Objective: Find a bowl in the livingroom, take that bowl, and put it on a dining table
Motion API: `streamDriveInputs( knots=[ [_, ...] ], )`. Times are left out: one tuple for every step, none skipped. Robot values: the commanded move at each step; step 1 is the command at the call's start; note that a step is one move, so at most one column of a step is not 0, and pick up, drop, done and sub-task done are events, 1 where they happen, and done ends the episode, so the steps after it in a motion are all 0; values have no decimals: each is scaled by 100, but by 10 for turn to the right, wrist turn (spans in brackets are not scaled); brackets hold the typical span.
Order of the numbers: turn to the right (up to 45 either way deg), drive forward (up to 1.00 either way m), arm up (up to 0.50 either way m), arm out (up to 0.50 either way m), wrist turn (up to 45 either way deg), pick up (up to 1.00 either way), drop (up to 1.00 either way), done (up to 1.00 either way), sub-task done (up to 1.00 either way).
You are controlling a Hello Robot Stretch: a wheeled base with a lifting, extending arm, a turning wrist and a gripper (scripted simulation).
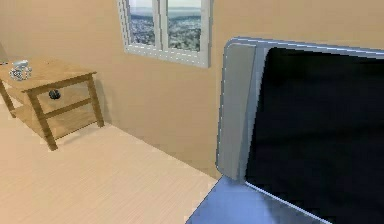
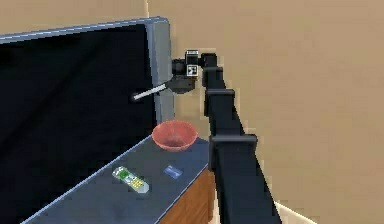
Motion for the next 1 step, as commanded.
streamDriveInputs(
  knots=[
    [0,0,0,0,300,0,0,0,0]
  ],
)
